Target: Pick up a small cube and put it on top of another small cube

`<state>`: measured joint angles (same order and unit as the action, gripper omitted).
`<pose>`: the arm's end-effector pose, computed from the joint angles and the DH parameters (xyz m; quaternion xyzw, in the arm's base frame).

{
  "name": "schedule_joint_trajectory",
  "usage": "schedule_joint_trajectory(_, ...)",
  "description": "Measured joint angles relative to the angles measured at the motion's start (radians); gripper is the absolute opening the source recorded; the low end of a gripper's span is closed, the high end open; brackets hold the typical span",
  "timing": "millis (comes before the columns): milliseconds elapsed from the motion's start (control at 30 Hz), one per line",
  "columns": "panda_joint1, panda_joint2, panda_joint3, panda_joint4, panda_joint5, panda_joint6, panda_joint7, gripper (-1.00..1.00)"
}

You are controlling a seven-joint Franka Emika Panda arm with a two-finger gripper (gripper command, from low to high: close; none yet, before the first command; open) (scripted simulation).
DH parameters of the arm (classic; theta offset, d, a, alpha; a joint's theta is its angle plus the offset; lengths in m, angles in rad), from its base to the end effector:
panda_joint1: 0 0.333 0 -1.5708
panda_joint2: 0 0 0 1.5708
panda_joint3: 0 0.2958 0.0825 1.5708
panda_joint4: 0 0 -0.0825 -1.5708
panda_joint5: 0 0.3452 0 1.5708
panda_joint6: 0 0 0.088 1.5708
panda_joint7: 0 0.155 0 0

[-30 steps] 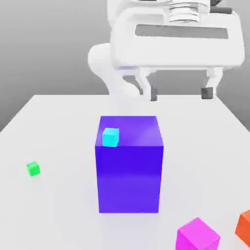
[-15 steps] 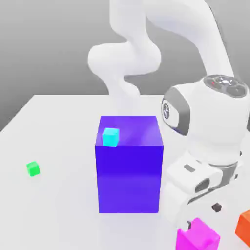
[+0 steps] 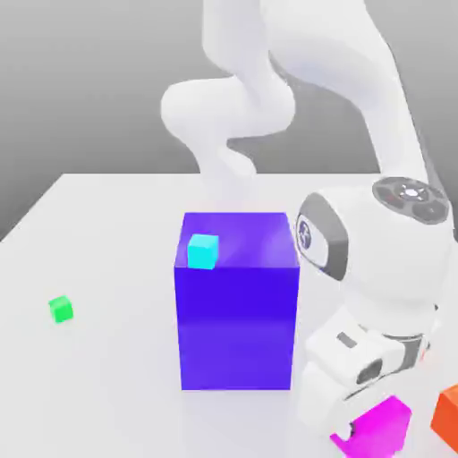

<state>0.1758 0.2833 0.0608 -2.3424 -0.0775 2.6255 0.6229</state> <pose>0.4780 0.1167 0.1796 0.9871 -0.1600 0.0048 0.0095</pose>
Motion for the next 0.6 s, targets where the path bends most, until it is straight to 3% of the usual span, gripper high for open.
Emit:
schedule_joint_trajectory(300, -0.193, -0.185, -0.279, -0.179, -0.070, 0.009, 0.306, -1.00)
schedule_joint_trajectory(467, -0.480, -0.306, -0.398, -0.299, -0.118, 0.017, 0.527, -1.00)
schedule_joint_trajectory(600, -0.611, -0.388, -0.464, -0.394, -0.117, 0.028, 0.667, -1.00)
